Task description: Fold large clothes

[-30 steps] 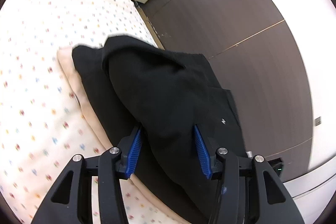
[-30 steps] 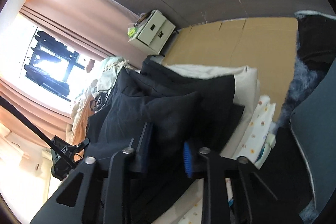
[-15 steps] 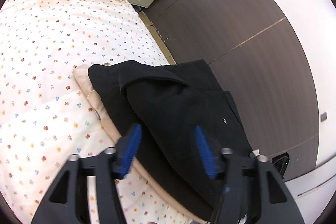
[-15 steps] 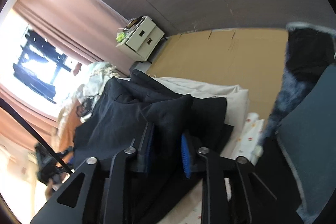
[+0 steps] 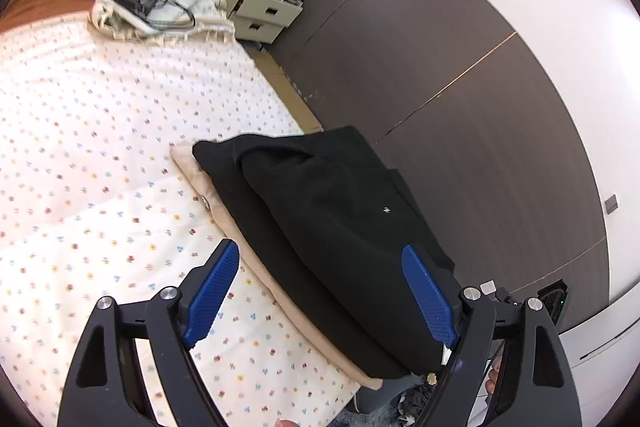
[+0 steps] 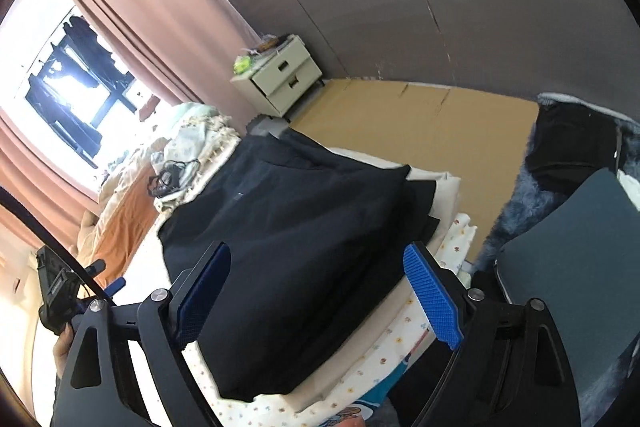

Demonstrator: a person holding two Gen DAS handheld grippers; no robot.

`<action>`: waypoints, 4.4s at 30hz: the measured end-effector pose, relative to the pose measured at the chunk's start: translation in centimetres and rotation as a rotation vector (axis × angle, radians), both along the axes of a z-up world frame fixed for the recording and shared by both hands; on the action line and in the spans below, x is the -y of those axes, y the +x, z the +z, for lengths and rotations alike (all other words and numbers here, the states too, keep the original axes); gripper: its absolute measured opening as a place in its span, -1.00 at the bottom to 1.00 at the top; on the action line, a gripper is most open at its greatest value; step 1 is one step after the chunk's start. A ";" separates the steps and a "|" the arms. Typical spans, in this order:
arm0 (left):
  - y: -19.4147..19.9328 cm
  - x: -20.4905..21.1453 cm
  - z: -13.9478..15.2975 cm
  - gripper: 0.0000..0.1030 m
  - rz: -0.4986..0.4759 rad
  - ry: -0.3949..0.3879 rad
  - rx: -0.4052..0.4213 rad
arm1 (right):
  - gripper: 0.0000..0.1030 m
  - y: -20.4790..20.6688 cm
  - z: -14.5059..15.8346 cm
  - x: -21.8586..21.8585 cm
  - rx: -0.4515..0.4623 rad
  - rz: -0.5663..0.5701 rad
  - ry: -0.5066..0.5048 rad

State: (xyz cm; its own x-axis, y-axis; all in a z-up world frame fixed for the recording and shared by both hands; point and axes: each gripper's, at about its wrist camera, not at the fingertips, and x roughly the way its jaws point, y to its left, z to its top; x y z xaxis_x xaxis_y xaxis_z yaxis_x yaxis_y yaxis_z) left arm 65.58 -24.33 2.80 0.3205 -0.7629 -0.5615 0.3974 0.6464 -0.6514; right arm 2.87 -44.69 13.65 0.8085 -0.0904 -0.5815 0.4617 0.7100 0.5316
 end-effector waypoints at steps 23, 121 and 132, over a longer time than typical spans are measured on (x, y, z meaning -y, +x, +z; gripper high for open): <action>-16.0 -9.2 9.7 1.00 0.056 0.091 0.315 | 1.00 -8.1 4.4 -10.9 0.068 -0.010 -0.157; -60.8 -30.2 5.2 1.00 0.621 0.402 0.672 | 1.00 -20.4 -5.8 -32.2 0.277 0.396 -0.458; -61.0 -31.0 5.3 1.00 0.632 0.394 0.669 | 1.00 -20.8 -5.6 -32.3 0.278 0.396 -0.460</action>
